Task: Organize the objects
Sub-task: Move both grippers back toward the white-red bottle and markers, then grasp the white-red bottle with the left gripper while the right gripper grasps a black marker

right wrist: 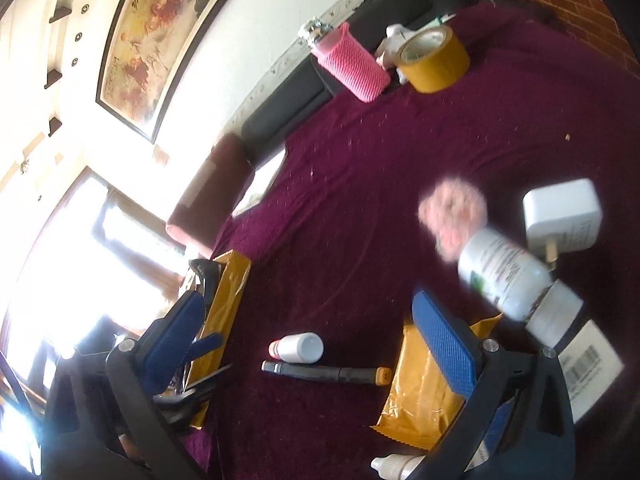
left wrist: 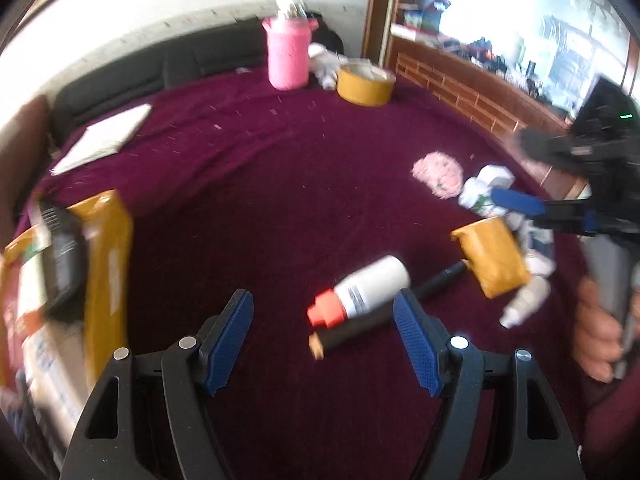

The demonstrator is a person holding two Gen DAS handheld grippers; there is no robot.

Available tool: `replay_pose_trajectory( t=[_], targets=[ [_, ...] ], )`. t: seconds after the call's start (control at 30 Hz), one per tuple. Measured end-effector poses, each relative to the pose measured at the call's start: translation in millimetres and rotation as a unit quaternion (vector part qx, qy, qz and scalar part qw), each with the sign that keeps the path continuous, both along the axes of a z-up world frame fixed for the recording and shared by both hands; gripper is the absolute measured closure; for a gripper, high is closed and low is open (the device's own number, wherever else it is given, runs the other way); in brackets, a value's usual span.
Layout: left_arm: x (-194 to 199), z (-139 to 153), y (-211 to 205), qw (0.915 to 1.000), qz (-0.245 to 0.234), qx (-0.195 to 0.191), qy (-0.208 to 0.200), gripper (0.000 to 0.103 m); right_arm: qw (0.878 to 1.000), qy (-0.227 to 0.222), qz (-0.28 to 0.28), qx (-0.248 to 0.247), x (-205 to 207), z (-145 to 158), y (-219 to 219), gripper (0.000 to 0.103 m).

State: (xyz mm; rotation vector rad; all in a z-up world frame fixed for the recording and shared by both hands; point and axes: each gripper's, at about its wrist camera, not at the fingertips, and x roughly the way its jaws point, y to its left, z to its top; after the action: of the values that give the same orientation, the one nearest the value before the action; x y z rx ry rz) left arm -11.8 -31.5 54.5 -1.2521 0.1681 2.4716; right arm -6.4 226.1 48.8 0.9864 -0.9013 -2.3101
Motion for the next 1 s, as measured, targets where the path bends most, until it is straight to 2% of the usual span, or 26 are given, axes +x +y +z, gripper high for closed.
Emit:
replay_pose_trajectory(
  t=[0.07, 0.1, 0.13, 0.17, 0.23, 0.3, 0.33, 0.37, 0.5, 0.57, 0.7, 0.73, 0.77, 0.83, 0.9, 1.0],
  targets=[
    [-14, -17, 3, 0.9997, -0.002, -0.003, -0.025, 0.037, 1.000, 0.000, -0.005, -0.003, 0, 1, 3, 0.000],
    [-18, -25, 4, 0.9988, -0.004, 0.011, -0.047, 0.037, 1.000, -0.002, -0.005, -0.008, 0, 0, 5, 0.000],
    [-17, -27, 2, 0.9976, 0.000, 0.039, -0.057, 0.038, 1.000, -0.003, -0.005, -0.014, 0, 1, 7, 0.000],
    [-14, -27, 3, 0.9969, 0.001, 0.051, -0.060, 0.038, 1.000, -0.005, -0.004, -0.023, -1, -1, 8, 0.000],
    [-3, -27, 16, 0.9942, -0.035, 0.067, -0.077, 0.038, 0.999, -0.006, -0.003, -0.036, -2, -1, 11, 0.000],
    [8, -25, 32, 0.9912, -0.068, 0.067, -0.091, 0.038, 0.999, -0.007, 0.003, -0.054, -3, -3, 13, 0.000],
    [12, -21, 36, 0.9919, -0.073, 0.061, -0.085, 0.038, 0.998, -0.008, 0.005, -0.058, -3, -3, 14, 0.000],
    [17, -13, 39, 0.9947, -0.069, 0.049, -0.058, 0.038, 0.998, -0.008, 0.006, -0.059, -2, -3, 13, 0.000],
    [12, 9, 39, 0.9993, -0.034, -0.001, 0.012, 0.038, 0.999, -0.007, 0.004, -0.053, -2, -3, 13, 0.000],
    [1, 4, 42, 0.9989, -0.025, -0.039, 0.011, 0.038, 0.999, -0.009, 0.002, -0.054, -2, -4, 13, 0.000],
    [-15, -18, 51, 0.9971, -0.021, -0.073, -0.007, 0.038, 0.999, -0.007, -0.002, -0.048, -1, -3, 13, 0.000],
    [-18, -23, 54, 0.9967, -0.021, -0.078, -0.013, 0.049, 0.999, -0.006, -0.004, -0.044, -1, -2, 13, 0.000],
    [-21, -29, 58, 0.9958, -0.026, -0.085, -0.019, 0.066, 0.999, -0.005, -0.006, -0.039, 0, -2, 12, 0.000],
    [-21, -29, 60, 0.9972, -0.026, -0.067, -0.020, 0.081, 1.000, -0.008, -0.007, -0.029, -1, -3, 10, 0.000],
    [-17, -25, 57, 0.9990, -0.020, -0.035, -0.020, 0.081, 1.000, -0.008, -0.007, -0.023, -1, -3, 8, 0.000],
    [-10, -10, 47, 0.9997, -0.011, -0.021, -0.004, 0.081, 1.000, -0.007, -0.006, -0.008, -2, -3, 5, 0.000]
  ],
)
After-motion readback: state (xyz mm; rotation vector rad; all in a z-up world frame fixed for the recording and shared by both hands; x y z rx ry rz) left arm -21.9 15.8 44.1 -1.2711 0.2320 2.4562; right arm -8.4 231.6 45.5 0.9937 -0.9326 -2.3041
